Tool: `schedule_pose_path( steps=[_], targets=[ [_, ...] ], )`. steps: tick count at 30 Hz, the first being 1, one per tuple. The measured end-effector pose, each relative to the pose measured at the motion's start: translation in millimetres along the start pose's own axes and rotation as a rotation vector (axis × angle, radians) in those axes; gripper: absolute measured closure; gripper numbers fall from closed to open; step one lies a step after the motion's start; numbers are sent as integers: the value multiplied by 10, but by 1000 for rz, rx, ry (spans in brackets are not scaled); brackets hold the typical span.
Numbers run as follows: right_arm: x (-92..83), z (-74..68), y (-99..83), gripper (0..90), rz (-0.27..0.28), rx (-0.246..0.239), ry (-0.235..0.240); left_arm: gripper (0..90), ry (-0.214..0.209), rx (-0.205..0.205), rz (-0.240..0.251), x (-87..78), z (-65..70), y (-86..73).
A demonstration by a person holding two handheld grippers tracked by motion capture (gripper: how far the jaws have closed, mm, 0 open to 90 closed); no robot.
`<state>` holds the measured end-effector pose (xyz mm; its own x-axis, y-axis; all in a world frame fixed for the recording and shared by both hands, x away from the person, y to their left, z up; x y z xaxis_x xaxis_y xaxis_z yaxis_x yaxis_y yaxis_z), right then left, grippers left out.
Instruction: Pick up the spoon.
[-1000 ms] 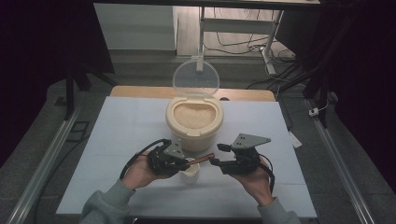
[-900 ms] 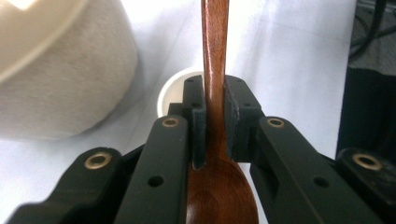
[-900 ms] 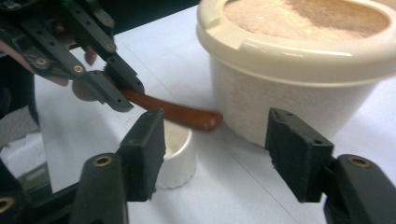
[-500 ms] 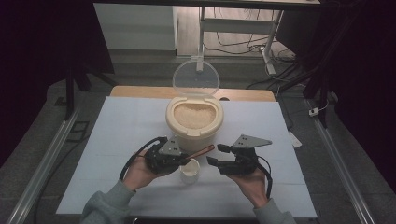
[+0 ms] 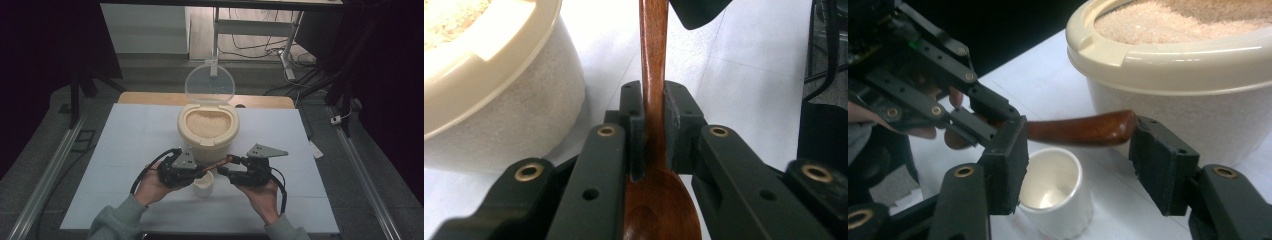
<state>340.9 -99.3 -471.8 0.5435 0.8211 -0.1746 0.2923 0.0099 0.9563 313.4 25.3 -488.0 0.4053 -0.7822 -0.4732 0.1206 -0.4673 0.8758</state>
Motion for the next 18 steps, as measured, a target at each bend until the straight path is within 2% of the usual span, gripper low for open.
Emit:
schedule_pose_path(
  steps=[5, 8, 14, 18],
  targets=[
    [25, -23, 8, 461, 18, 26, 1, 791, -3, 10, 3, 15, 26, 12],
    [41, -46, 9, 501, 26, 48, 9, 791, 10, 17, 1, 12, 22, 14],
    [17, -93, 79, 621, 74, 99, 54, 792, 20, 21, 9, 2, 11, 21],
    [11, -115, 103, 667, 90, 115, 76, 792, 26, 26, 15, -9, 9, 28]
  ],
)
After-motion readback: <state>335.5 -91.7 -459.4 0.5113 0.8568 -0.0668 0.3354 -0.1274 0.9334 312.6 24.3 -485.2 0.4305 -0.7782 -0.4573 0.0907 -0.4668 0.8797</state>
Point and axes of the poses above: each handheld gripper's, and its own axes: x roughly forward along the jaws, y roughly out of its top, z roughly to its right, the point moved 9 cm from there along x, roughly forward along the jaws, and after that the axes turned 15 degrees about z, right-handed, at the moved point
